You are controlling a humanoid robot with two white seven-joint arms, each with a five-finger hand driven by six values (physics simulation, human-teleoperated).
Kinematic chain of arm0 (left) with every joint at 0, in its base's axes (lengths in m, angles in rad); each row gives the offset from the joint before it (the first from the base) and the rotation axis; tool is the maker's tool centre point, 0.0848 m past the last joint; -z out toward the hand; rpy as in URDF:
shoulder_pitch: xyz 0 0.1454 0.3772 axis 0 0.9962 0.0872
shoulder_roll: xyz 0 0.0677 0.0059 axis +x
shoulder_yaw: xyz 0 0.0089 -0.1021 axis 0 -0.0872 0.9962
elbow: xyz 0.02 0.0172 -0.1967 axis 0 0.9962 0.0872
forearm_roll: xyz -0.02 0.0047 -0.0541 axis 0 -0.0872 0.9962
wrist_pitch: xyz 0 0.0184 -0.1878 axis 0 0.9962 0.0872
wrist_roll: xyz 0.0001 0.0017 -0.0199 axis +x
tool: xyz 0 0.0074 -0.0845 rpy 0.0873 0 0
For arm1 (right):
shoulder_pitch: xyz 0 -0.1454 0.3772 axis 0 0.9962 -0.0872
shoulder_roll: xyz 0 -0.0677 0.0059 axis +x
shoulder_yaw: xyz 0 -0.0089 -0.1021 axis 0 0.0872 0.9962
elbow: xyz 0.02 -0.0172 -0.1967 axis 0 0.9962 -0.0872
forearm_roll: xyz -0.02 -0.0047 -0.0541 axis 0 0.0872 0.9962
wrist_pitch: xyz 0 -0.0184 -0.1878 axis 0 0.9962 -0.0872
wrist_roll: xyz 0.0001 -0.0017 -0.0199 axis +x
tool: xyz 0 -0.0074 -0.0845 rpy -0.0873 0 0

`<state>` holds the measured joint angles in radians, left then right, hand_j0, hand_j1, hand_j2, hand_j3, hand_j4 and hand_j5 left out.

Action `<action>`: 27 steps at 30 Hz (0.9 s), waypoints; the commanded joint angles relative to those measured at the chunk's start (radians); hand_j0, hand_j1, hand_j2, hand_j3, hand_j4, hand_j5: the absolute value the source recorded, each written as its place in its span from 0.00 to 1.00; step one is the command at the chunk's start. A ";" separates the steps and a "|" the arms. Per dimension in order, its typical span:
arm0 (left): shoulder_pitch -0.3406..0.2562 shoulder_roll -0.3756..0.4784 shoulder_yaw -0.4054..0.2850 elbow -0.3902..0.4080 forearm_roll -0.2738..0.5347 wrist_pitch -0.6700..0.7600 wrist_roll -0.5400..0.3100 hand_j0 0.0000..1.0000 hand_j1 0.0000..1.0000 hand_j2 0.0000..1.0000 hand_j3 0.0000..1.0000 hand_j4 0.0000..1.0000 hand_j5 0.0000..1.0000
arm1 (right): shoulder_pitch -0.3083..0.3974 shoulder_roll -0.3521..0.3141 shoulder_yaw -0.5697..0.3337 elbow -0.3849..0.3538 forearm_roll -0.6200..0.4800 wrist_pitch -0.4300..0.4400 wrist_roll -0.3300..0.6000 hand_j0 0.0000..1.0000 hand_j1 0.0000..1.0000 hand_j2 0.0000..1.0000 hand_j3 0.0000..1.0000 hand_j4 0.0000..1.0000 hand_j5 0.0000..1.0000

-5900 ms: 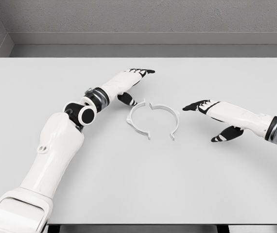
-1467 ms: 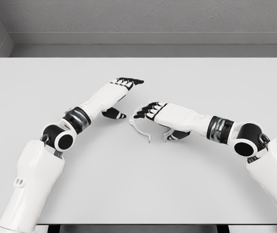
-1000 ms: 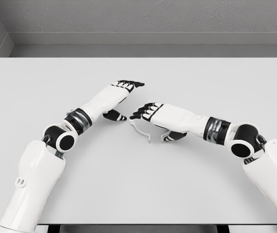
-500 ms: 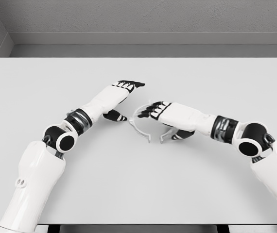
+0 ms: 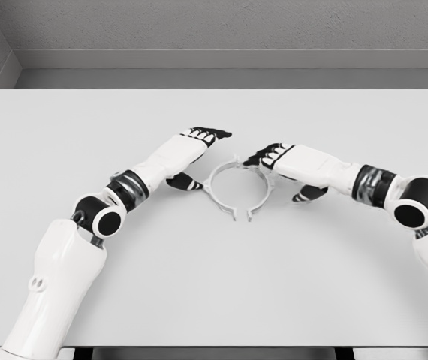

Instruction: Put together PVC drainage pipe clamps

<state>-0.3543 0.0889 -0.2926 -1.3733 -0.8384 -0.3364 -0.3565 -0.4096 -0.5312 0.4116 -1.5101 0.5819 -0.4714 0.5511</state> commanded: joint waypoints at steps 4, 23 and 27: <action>0.002 -0.001 -0.007 -0.003 0.005 0.000 0.001 1.00 1.00 1.00 1.00 1.00 1.00 | 0.000 -0.010 -0.034 0.033 -0.005 0.002 0.000 1.00 1.00 1.00 1.00 1.00 1.00; -0.025 0.008 0.010 0.011 0.005 0.005 0.002 1.00 1.00 1.00 1.00 1.00 1.00 | -0.021 -0.010 -0.086 0.088 -0.008 0.063 -0.010 1.00 1.00 1.00 1.00 1.00 1.00; -0.057 0.002 0.006 0.049 0.005 0.007 0.001 1.00 1.00 1.00 1.00 1.00 1.00 | -0.020 -0.009 -0.085 0.087 -0.008 0.062 -0.010 1.00 1.00 1.00 1.00 1.00 1.00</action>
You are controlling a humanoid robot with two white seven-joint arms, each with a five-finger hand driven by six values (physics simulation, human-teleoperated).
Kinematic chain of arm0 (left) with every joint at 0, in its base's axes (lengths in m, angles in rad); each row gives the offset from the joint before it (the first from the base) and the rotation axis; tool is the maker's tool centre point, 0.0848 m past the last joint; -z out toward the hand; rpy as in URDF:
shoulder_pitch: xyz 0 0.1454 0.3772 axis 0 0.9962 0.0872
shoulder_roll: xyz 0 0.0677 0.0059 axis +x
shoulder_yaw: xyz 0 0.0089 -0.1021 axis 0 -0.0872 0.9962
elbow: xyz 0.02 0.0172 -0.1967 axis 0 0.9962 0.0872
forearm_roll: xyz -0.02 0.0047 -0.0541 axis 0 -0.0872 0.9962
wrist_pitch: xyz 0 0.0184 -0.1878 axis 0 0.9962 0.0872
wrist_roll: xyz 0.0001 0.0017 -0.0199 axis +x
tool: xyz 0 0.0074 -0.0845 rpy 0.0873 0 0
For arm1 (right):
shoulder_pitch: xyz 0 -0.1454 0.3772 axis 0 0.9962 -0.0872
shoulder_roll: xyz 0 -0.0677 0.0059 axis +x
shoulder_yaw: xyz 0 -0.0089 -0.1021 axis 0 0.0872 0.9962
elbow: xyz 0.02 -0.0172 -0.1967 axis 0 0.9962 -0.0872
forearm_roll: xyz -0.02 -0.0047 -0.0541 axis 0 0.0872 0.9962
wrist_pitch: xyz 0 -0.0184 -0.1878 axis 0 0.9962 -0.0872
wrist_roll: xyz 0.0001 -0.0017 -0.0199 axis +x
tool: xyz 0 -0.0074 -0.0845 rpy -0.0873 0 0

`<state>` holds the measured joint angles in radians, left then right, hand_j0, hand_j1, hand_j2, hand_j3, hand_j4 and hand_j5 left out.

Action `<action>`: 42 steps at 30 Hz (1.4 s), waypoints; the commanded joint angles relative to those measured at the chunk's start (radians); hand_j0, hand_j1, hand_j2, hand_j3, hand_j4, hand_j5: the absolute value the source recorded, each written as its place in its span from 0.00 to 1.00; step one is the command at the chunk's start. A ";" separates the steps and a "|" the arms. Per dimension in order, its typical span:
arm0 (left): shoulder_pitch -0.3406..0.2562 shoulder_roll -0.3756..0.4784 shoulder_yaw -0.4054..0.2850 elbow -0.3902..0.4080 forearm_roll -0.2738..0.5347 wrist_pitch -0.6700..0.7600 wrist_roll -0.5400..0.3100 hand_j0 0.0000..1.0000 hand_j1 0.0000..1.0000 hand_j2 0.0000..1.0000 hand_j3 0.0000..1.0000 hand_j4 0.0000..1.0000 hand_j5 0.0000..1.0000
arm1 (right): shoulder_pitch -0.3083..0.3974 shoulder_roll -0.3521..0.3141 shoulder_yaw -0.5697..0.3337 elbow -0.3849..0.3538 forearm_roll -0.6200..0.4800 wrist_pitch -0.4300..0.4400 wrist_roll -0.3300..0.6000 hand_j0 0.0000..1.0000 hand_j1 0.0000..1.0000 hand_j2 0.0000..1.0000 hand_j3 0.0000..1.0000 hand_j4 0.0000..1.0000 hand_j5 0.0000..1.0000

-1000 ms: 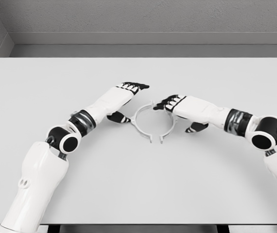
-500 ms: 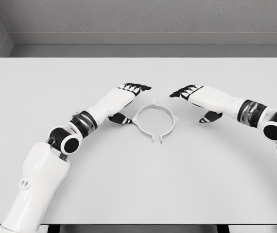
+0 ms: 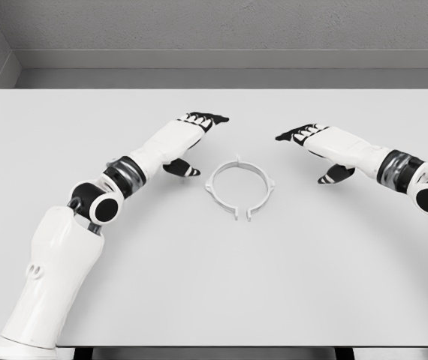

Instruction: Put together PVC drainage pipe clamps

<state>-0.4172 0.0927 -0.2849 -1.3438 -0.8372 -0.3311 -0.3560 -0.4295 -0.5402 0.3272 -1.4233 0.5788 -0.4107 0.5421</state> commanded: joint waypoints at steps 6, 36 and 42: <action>-0.020 -0.005 -0.010 0.060 0.004 0.000 0.000 1.00 1.00 1.00 1.00 1.00 1.00 | 0.006 0.003 0.009 -0.014 -0.008 0.001 0.002 1.00 1.00 1.00 1.00 1.00 1.00; -0.055 -0.042 -0.026 0.097 -0.006 0.000 0.000 1.00 1.00 1.00 1.00 1.00 1.00 | 0.029 0.006 0.035 -0.051 -0.142 0.007 0.010 1.00 1.00 1.00 1.00 1.00 1.00; -0.052 -0.048 -0.030 0.091 -0.006 0.000 0.000 1.00 1.00 1.00 1.00 1.00 1.00 | 0.032 0.002 0.033 -0.052 -0.145 -0.002 0.010 1.00 1.00 1.00 1.00 1.00 1.00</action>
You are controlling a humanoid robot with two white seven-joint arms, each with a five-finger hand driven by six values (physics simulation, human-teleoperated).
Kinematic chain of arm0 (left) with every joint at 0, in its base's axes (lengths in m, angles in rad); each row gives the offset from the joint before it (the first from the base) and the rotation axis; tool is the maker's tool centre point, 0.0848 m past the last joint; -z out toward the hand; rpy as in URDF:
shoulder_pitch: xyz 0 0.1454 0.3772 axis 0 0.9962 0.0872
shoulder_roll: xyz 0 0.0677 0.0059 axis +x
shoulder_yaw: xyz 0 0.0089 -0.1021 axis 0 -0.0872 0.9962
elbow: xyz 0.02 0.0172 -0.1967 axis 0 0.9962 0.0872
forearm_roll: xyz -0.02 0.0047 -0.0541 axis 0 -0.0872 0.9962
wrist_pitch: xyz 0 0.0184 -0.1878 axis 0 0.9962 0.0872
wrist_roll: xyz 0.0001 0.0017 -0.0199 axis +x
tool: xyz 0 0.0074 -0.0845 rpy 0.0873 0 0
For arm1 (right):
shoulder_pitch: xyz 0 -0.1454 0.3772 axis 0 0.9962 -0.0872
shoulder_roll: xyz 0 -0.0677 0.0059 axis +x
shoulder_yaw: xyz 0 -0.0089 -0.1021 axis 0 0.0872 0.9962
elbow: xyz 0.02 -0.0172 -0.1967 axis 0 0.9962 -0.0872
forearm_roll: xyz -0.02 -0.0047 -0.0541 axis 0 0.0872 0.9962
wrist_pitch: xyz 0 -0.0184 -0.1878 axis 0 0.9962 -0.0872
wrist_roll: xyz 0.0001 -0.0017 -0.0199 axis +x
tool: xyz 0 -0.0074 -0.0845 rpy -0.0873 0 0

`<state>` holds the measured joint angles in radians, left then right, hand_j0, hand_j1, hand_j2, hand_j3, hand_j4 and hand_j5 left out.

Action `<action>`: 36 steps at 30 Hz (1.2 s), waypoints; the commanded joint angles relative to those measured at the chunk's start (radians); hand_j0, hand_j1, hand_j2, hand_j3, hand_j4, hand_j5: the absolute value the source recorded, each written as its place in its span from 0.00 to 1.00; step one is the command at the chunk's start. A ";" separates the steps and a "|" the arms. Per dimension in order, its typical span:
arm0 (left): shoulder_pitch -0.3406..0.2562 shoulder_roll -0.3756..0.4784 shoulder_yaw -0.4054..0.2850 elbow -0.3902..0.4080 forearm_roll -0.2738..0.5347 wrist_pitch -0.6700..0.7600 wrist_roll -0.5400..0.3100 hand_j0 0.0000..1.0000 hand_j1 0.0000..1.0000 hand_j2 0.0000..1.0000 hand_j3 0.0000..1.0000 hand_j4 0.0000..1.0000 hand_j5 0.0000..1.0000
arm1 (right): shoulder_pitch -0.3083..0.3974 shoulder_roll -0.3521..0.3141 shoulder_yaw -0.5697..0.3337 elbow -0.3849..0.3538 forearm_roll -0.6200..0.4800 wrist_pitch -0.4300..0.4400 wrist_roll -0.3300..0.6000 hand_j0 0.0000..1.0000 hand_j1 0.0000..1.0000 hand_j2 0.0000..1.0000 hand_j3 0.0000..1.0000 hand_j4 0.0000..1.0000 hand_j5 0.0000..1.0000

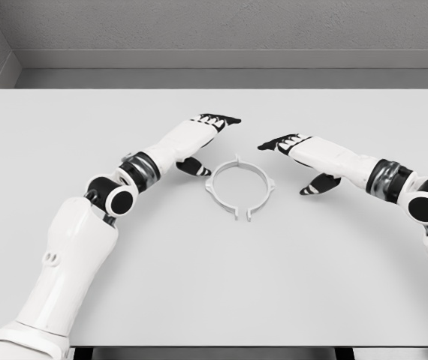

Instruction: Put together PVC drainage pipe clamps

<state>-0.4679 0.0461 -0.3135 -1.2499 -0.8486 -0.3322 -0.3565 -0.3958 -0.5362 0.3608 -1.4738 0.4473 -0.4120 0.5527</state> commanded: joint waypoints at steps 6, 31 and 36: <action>0.005 -0.003 -0.001 -0.008 0.005 -0.001 0.001 1.00 1.00 1.00 1.00 1.00 1.00 | 0.002 -0.004 0.001 -0.002 -0.010 -0.002 0.000 1.00 1.00 1.00 1.00 1.00 1.00; -0.002 0.009 0.001 -0.026 0.011 -0.002 -0.001 1.00 1.00 1.00 1.00 1.00 1.00 | 0.006 -0.005 -0.008 -0.019 -0.013 0.004 -0.002 1.00 1.00 1.00 1.00 1.00 1.00; 0.009 0.238 0.090 -0.141 0.261 -0.149 -0.001 1.00 1.00 1.00 1.00 1.00 1.00 | -0.002 -0.031 -0.014 -0.011 -0.012 0.001 -0.011 1.00 1.00 1.00 1.00 1.00 1.00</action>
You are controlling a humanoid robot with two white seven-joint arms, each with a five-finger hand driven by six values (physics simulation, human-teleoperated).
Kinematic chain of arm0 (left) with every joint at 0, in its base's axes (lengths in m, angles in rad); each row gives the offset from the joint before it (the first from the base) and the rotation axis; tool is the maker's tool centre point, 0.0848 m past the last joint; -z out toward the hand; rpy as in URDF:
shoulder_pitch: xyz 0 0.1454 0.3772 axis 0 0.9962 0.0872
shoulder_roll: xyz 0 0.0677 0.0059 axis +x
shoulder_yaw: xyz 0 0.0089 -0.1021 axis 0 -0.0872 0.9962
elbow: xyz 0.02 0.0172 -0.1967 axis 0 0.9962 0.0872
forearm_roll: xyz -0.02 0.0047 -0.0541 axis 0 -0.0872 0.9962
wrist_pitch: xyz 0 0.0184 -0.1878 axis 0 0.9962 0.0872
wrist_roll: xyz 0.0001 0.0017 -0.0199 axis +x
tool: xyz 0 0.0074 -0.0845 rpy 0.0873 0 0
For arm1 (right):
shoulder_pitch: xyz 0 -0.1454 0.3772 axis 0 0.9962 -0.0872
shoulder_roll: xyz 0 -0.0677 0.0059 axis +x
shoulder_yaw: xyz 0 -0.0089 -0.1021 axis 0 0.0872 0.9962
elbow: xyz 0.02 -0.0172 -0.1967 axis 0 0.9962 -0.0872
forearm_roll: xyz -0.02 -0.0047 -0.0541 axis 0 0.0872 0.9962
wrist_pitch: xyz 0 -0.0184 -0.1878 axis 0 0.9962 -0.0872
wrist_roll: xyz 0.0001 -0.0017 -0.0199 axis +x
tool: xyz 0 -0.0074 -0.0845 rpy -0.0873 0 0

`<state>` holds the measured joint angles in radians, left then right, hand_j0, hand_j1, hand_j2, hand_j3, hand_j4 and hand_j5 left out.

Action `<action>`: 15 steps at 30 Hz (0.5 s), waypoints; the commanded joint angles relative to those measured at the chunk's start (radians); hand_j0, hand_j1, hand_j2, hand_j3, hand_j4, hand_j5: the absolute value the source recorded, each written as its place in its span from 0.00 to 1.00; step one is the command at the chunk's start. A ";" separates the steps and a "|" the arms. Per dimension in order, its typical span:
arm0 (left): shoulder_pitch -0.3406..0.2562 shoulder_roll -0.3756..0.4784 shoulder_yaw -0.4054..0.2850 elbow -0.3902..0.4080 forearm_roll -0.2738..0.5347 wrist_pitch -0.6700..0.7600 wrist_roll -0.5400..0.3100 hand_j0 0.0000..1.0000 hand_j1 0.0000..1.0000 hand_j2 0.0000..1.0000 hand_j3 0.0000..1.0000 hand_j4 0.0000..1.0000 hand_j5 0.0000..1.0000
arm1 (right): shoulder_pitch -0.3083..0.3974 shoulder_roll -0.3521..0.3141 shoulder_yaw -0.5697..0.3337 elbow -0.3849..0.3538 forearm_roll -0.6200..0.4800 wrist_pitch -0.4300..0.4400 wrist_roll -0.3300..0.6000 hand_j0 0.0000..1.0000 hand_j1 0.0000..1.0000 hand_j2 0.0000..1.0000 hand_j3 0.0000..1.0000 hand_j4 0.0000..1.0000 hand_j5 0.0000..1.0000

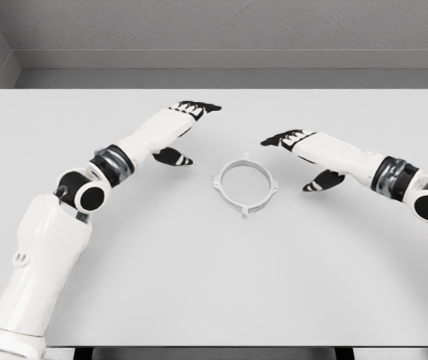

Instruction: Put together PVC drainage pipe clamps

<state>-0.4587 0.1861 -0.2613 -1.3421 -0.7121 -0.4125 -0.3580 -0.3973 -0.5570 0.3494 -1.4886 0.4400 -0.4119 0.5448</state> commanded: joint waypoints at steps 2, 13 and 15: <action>0.011 0.226 0.077 -0.042 0.282 -0.198 0.001 1.00 1.00 1.00 1.00 1.00 1.00 | -0.003 -0.041 -0.003 0.004 -0.003 -0.002 -0.003 1.00 1.00 1.00 1.00 1.00 1.00; 0.106 0.538 0.177 0.201 0.350 -0.198 -0.001 1.00 1.00 1.00 1.00 1.00 1.00 | -0.064 -0.244 0.011 -0.053 0.009 -0.021 0.004 1.00 1.00 1.00 1.00 1.00 1.00; 0.114 0.538 0.175 0.196 0.350 -0.198 -0.001 1.00 1.00 1.00 1.00 1.00 1.00 | -0.064 -0.244 0.013 -0.059 0.009 -0.021 0.006 1.00 1.00 1.00 1.00 1.00 1.00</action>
